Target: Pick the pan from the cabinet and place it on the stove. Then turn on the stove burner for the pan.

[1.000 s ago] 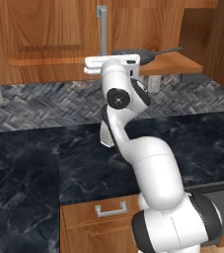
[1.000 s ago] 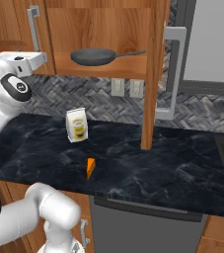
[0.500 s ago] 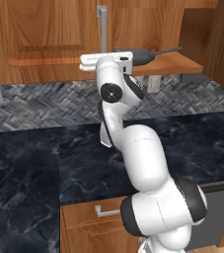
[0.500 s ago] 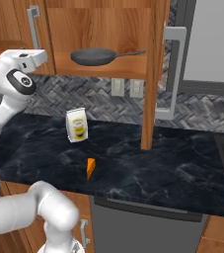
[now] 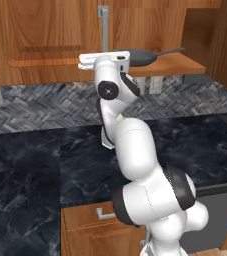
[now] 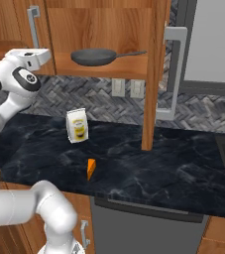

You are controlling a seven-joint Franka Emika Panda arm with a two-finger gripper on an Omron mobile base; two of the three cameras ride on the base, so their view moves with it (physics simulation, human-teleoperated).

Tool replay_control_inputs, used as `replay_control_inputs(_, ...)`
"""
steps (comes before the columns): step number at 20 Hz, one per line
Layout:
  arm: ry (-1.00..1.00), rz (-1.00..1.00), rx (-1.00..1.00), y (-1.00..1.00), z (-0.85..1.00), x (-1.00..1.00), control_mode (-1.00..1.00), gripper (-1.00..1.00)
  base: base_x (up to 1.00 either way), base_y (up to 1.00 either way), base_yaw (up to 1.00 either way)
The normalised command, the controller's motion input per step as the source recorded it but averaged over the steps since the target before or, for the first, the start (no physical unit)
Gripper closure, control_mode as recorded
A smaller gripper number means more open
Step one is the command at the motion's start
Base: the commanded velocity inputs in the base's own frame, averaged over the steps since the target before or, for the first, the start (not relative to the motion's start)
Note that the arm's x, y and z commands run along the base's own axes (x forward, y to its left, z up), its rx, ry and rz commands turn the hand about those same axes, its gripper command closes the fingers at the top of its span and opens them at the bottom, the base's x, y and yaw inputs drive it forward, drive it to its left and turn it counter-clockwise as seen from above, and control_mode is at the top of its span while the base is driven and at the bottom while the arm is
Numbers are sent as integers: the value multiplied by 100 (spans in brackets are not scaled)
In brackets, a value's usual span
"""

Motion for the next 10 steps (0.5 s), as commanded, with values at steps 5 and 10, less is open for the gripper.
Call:
replay_control_inputs(5, 0, 0, 0, 3, -7, 30, -100, -100, 0, 0, 0)
replay_control_inputs(10, 0, 0, 0, 9, -9, 33, -100, 100, 0, 0, 0)
